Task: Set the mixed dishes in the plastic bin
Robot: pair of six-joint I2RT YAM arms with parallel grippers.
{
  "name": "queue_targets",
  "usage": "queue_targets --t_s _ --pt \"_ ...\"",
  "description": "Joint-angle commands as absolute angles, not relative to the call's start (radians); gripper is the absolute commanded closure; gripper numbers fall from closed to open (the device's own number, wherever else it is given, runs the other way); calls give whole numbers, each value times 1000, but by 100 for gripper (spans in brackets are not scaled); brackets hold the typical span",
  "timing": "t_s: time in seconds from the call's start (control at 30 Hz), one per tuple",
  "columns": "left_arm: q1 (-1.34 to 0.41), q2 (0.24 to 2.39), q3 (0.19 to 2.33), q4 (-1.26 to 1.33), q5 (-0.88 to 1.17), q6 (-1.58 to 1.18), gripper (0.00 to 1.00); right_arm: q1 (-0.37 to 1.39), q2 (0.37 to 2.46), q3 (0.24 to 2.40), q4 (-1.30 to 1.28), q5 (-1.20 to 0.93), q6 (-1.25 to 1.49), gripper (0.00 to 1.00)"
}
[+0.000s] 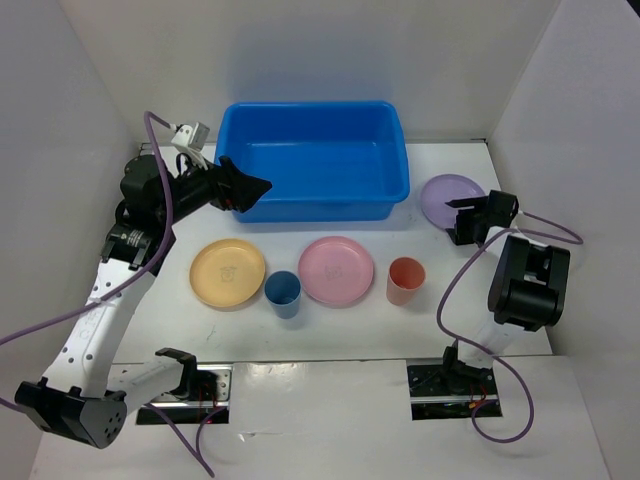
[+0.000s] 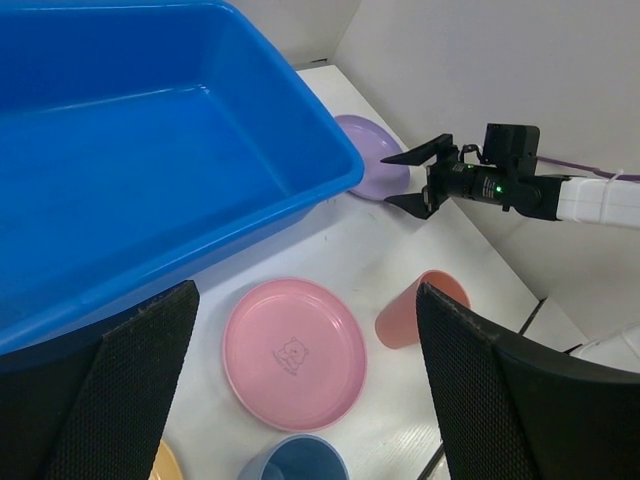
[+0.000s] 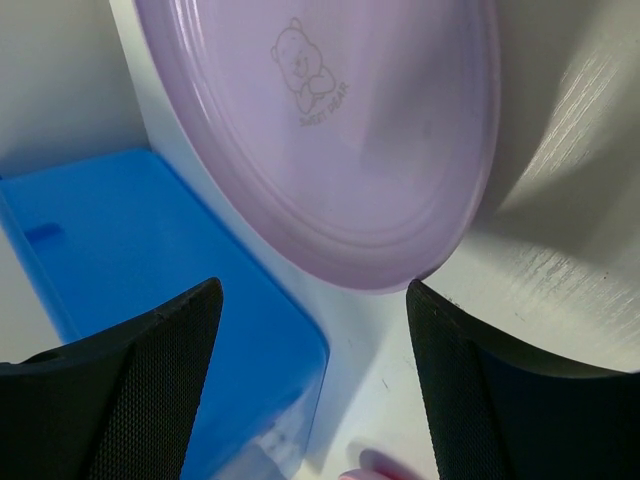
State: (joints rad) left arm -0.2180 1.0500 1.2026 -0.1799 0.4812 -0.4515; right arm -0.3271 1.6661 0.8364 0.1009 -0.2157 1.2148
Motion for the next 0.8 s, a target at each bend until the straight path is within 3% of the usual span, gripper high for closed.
queue_targets --t_s 0.0,0.33,0.77 --pt "-212 1051 1244 -143 512 -457 5 -328 1690 821 143 -166 1223 21" --pt "-202 1060 1235 -134 551 -466 10 -293 1483 836 48 -69 1183 21" --pt "-202 1060 1246 -155 571 -477 12 -293 1532 764 83 -98 1210 23"
